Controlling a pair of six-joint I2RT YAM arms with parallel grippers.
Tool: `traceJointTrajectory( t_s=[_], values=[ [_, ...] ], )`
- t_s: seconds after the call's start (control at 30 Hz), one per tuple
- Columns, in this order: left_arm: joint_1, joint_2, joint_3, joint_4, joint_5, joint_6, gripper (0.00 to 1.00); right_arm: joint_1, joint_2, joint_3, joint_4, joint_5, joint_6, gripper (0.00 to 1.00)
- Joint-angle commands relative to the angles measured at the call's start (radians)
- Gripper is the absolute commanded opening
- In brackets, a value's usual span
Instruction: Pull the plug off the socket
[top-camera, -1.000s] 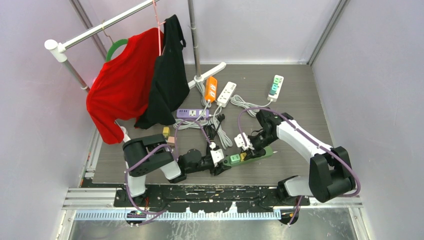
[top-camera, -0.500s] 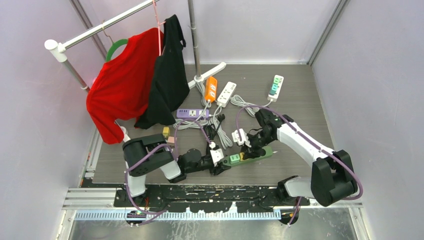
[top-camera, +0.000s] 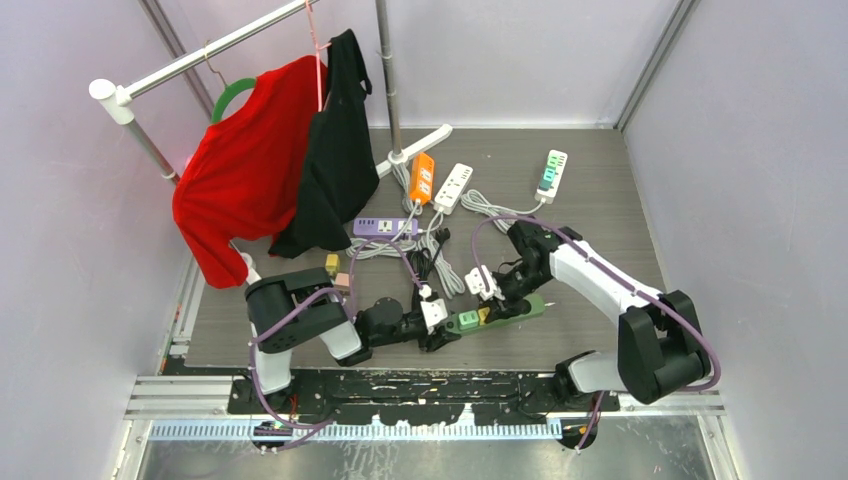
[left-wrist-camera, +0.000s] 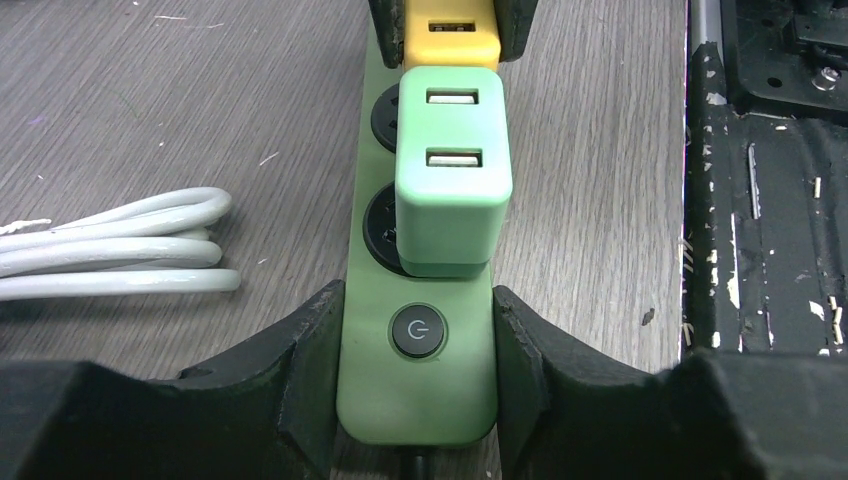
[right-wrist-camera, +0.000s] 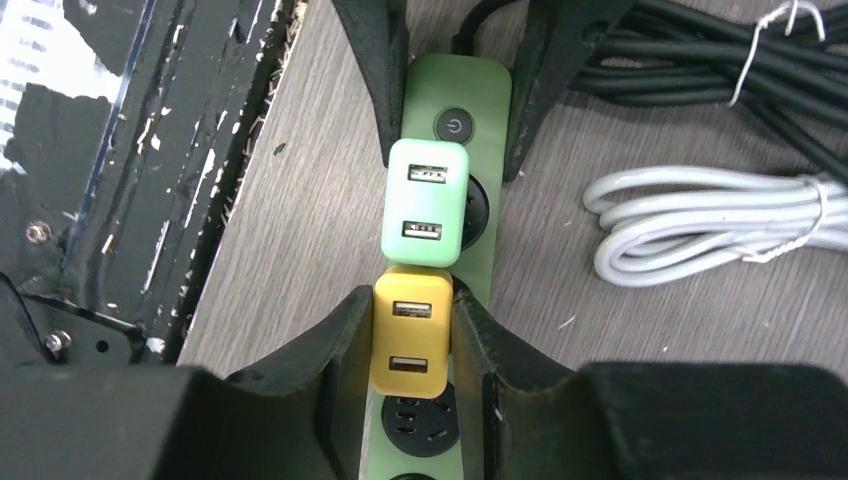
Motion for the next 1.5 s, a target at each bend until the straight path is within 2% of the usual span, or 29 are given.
traceJointTrajectory(
  t_s=[0.0,0.13,0.2,0.43,0.53,0.63,0.7,0.9,0.97,1.03,1.1,1.17,1.3,1.4,1.47],
  values=[
    [0.011,0.006,-0.007,-0.030,0.000,-0.016,0.00,0.042,-0.035,-0.003,0.097,-0.047,0.212,0.01],
    [0.013,0.007,-0.003,-0.037,0.003,-0.016,0.00,0.018,-0.059,-0.004,0.193,0.048,0.341,0.01],
    [0.013,0.007,-0.004,-0.037,0.006,-0.016,0.00,-0.018,-0.064,0.001,0.182,0.072,0.351,0.01],
    [0.014,0.003,-0.007,-0.036,0.013,-0.017,0.00,-0.097,-0.028,0.016,-0.112,0.078,-0.056,0.01],
    [0.016,0.002,-0.008,-0.031,0.017,-0.019,0.00,-0.093,-0.002,0.018,-0.205,-0.008,-0.181,0.01],
    [0.017,0.005,-0.005,-0.032,0.021,-0.019,0.00,-0.052,0.014,0.027,-0.250,-0.118,-0.227,0.01],
    [0.017,0.009,-0.001,-0.035,0.025,-0.019,0.00,-0.005,0.013,0.037,-0.199,-0.140,-0.149,0.01],
    [0.018,0.011,0.007,-0.053,0.029,-0.021,0.00,0.019,-0.035,0.021,0.131,-0.098,0.300,0.01],
    [0.019,0.010,0.008,-0.057,0.031,-0.021,0.00,0.002,-0.062,0.022,0.178,-0.031,0.362,0.01],
    [0.019,0.011,0.009,-0.060,0.033,-0.021,0.00,-0.034,-0.088,0.023,0.173,0.008,0.357,0.01],
    [0.020,0.010,0.007,-0.060,0.034,-0.021,0.00,-0.084,-0.111,0.026,0.103,0.014,0.261,0.01],
    [0.022,0.010,0.007,-0.060,0.036,-0.021,0.00,-0.125,-0.122,0.023,-0.041,-0.001,0.056,0.01],
    [0.024,0.007,0.007,-0.060,0.042,-0.023,0.00,-0.116,-0.086,0.007,-0.218,-0.093,-0.213,0.01],
    [0.025,0.008,0.007,-0.060,0.044,-0.026,0.00,-0.046,-0.024,0.021,-0.254,-0.108,-0.259,0.01],
    [0.025,0.009,0.008,-0.062,0.046,-0.027,0.00,0.006,-0.015,0.020,-0.196,-0.115,-0.183,0.01]
  ],
)
